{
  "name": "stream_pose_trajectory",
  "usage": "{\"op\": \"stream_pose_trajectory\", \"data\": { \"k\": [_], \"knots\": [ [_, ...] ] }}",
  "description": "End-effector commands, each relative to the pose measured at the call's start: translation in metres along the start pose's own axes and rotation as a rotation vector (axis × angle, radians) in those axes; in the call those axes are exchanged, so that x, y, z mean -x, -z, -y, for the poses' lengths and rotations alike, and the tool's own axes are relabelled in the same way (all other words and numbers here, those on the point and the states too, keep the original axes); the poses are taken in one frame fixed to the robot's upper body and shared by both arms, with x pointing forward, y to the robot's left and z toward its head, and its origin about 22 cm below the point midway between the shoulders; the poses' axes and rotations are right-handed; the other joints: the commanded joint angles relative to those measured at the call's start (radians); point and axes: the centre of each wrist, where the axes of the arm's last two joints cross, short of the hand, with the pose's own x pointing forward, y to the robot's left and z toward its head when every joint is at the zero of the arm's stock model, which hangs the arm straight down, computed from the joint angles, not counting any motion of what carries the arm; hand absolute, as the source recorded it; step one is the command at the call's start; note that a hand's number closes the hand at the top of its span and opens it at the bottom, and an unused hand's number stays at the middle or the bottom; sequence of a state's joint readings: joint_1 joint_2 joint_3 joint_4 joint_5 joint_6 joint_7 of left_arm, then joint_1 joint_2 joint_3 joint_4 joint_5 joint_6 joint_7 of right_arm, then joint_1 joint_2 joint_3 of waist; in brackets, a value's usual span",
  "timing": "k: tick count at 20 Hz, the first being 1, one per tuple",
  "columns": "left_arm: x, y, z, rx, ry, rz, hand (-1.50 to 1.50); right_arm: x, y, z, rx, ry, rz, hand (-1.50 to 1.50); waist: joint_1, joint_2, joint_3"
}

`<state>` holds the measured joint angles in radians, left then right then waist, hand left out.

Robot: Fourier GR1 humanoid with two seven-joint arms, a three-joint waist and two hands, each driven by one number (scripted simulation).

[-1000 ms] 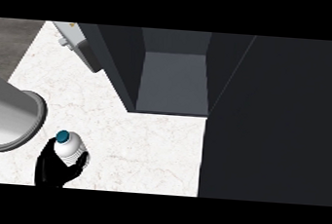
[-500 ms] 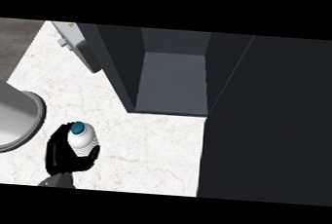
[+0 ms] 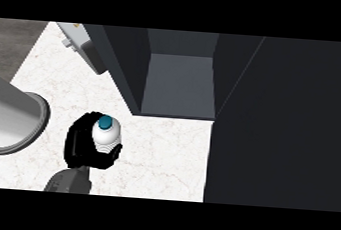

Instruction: Pick up the bottled water, place it into the cabinet and close the cabinet

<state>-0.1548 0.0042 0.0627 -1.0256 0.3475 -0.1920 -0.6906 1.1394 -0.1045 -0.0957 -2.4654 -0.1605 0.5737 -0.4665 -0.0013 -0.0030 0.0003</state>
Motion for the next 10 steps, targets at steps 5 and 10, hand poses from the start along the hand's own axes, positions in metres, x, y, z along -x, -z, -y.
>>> {"op": "stream_pose_trajectory", "data": {
  "k": [5,10],
  "knots": [
    [-0.038,0.011,0.067,0.112,-0.023,0.02,1.5,-0.022,0.007,-0.011,0.003,0.023,0.064,-1.5,-0.003,-0.005,0.0],
    [-0.058,0.022,0.134,0.207,-0.026,0.01,1.5,-0.018,0.012,-0.008,0.003,0.036,0.075,-1.5,-0.009,-0.001,0.0]
  ]
}}
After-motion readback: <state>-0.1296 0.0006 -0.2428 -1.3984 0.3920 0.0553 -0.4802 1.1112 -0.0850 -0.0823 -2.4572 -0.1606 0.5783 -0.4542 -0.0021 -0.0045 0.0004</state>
